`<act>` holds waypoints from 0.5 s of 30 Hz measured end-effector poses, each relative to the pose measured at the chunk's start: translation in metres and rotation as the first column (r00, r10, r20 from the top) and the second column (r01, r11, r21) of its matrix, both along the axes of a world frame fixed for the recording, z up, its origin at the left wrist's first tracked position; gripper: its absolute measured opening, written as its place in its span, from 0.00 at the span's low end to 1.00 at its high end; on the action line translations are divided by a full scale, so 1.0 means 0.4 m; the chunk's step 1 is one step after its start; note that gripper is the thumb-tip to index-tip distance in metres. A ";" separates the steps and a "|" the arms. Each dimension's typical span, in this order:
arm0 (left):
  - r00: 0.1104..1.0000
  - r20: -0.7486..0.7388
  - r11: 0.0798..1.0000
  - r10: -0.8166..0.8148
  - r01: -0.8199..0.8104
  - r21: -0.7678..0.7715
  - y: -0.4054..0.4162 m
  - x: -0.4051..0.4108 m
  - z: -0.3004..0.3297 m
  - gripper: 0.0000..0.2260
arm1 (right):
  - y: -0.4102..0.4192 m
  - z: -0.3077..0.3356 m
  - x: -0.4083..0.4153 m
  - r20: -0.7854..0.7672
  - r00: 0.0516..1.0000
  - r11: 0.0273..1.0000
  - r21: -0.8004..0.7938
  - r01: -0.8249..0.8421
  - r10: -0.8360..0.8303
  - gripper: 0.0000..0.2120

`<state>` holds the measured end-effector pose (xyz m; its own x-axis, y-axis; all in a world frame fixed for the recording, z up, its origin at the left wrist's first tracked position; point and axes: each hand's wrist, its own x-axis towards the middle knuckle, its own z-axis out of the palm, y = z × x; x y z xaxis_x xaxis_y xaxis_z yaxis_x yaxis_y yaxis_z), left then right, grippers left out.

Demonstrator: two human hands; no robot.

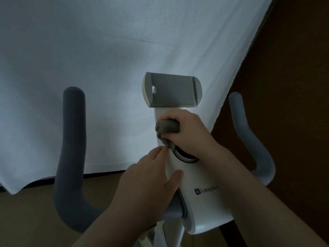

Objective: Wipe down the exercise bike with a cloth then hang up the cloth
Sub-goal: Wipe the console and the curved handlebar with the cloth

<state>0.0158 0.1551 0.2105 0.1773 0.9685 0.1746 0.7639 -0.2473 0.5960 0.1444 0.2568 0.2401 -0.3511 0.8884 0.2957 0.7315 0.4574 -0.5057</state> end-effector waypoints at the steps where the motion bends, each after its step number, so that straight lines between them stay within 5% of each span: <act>1: 1.000 -0.003 1.000 0.000 0.000 -0.006 -0.001 -0.002 0.000 0.26 | 0.009 -0.001 -0.005 -0.005 1.000 1.000 0.008 0.013 -0.013 0.10; 10: 0.998 0.060 0.995 0.010 -0.005 -0.096 -0.014 -0.013 0.012 0.21 | -0.005 0.028 0.090 0.092 0.960 0.960 -0.072 0.270 -0.263 0.12; 15: 0.997 0.080 0.993 -0.008 0.018 -0.120 -0.006 -0.009 0.006 0.21 | -0.066 -0.008 -0.005 0.148 0.959 0.970 0.015 0.242 -0.241 0.11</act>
<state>0.0124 0.1527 0.2128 0.1800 0.9811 0.0704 0.7105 -0.1792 0.6805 0.1422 0.2305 0.2367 -0.1652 0.9531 0.2535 0.8865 0.2562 -0.3854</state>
